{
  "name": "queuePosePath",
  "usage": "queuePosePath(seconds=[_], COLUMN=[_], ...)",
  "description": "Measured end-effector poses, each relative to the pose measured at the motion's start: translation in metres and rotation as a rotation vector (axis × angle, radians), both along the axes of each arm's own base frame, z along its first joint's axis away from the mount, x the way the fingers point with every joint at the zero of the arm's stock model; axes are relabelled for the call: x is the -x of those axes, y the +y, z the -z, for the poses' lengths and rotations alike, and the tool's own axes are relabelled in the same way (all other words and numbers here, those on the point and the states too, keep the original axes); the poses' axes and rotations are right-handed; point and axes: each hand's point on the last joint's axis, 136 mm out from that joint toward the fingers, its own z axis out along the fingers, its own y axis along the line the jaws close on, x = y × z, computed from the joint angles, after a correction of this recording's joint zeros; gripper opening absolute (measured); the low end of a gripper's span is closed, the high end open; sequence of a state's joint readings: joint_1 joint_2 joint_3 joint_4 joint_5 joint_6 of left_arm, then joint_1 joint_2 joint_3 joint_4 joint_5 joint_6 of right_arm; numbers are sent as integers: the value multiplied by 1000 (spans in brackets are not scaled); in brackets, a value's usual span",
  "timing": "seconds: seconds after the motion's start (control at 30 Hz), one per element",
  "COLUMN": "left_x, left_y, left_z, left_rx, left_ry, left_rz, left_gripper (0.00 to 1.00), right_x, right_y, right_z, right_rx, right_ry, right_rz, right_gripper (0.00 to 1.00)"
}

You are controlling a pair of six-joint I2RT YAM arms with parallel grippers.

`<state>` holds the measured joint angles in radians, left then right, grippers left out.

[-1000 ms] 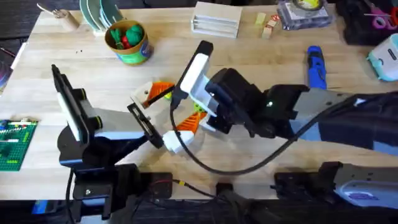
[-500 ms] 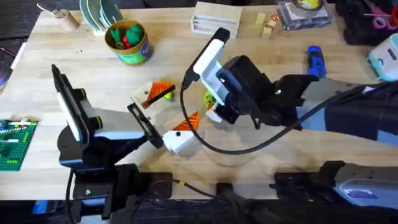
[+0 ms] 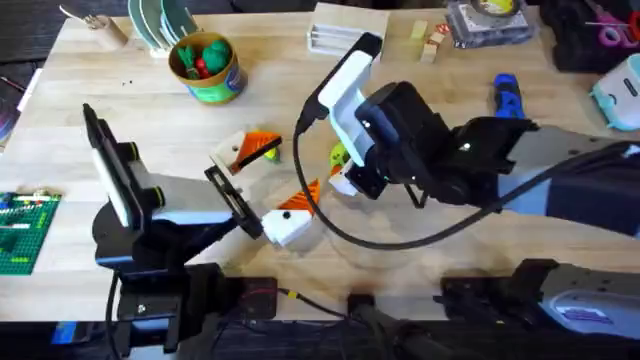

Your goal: Pick up the gripper from the table and insert it into the empty holder that is missing its gripper. Then pick up a screw, insert it into the mounting hole, and use the screwdriver to tighten it. Finally, clean up the table by picking up the vegetable and placing it into the bucket.

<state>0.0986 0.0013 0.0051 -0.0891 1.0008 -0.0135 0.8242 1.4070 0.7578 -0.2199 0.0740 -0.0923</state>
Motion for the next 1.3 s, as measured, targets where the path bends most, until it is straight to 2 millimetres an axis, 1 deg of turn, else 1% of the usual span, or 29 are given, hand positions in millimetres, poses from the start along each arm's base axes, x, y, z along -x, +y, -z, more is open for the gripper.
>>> queuePosePath(seconds=[0.07, 0.17, 0.3, 0.43, 0.63, 0.77, 0.9, 1.07, 1.3], left_x=[0, 0, 0, 0, 0, 0, 0, 0, 0], left_y=[0, 0, 0, 0, 0, 0, 0, 0, 0], left_z=[0, 0, 0, 0, 0, 0, 0, 0, 0], left_rx=[0, 0, 0, 0, 0, 0, 0, 0, 0], left_ry=[0, 0, 0, 0, 0, 0, 0, 0, 0], left_rz=[0, 0, 0, 0, 0, 0, 0, 0, 0], left_gripper=[993, 993, 993, 993, 993, 993, 993, 992, 993], right_x=[1, 3, 1, 1, 1, 1, 1, -4, -11], right_y=[0, -1, 1, 2, 2, 1, 1, -1, -1], right_z=[5, 16, 19, 19, 19, 19, 19, 17, 11], right_rx=[9, 27, 26, 22, 26, 29, 29, 43, 47], right_ry=[14, 41, 42, 42, 45, 47, 47, 24, -4], right_rz=[2, 2, 4, 2, 2, 3, 3, 20, 37], right_gripper=[427, 385, 358, 288, 280, 201, 149, 41, 48])
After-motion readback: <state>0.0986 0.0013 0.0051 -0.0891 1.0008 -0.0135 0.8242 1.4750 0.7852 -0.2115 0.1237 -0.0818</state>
